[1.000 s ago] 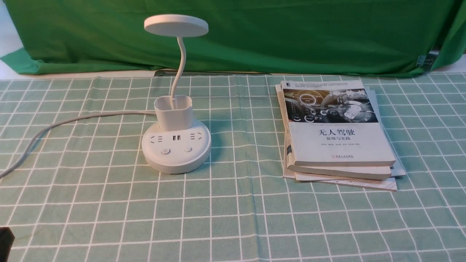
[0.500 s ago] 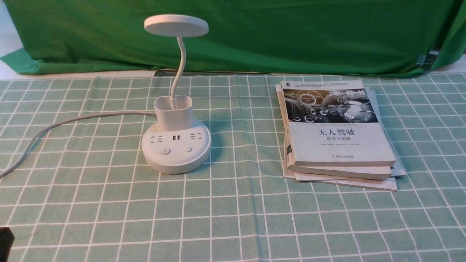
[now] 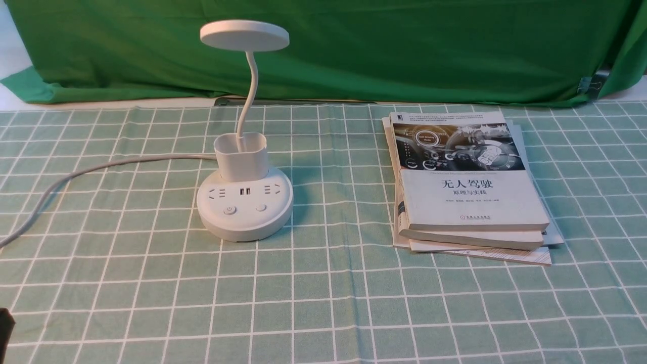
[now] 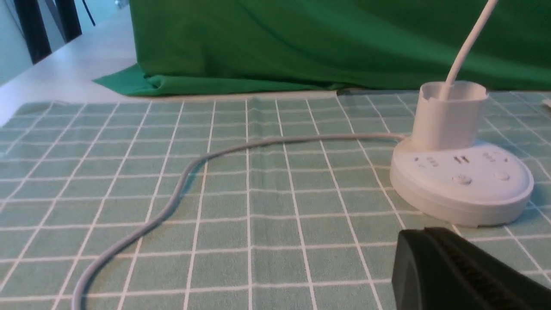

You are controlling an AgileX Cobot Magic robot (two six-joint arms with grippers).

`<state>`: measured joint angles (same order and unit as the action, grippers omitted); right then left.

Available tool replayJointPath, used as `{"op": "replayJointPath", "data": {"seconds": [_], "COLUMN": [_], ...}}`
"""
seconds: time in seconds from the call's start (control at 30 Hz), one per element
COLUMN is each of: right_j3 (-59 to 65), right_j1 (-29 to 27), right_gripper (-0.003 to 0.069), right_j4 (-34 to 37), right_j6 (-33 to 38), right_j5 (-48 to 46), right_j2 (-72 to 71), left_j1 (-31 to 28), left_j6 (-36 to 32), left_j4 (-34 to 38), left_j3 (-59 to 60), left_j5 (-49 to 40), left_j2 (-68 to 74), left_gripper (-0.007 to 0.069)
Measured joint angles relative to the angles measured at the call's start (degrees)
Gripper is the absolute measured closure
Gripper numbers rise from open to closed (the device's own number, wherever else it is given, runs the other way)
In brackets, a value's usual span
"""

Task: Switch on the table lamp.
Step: 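Press the power button on the lamp base to turn the lamp on with the left gripper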

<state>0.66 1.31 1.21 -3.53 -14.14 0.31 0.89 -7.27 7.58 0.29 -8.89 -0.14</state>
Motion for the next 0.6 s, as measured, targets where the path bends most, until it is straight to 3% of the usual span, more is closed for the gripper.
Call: {"op": "replayJointPath", "data": {"seconds": [0.2, 0.27, 0.4, 0.53, 0.6], "right_j3": [0.00, 0.00, 0.00, 0.00, 0.00], "right_j1": [0.00, 0.00, 0.00, 0.00, 0.00], "right_gripper": [0.0418, 0.0418, 0.0418, 0.0418, 0.0418], "right_j4": [0.00, 0.00, 0.00, 0.00, 0.00], "right_j6": [0.00, 0.00, 0.00, 0.00, 0.00], "right_j5": [0.00, -0.07, -0.07, -0.07, -0.07], "right_j2": [0.00, 0.00, 0.00, 0.00, 0.00], "left_j1": [0.00, 0.00, 0.00, 0.00, 0.00], "left_j6": [-0.09, -0.09, 0.26, 3.32, 7.60], "left_j4": [-0.07, -0.84, -3.19, -5.48, -5.68], "left_j3": [0.00, 0.00, 0.00, 0.00, -2.10], "left_j5": [19.40, 32.93, 50.85, 61.97, 62.03], "left_j2": [0.00, 0.00, 0.00, -0.12, -0.17], "left_gripper": [0.0622, 0.0622, 0.0622, 0.0622, 0.0622]}}
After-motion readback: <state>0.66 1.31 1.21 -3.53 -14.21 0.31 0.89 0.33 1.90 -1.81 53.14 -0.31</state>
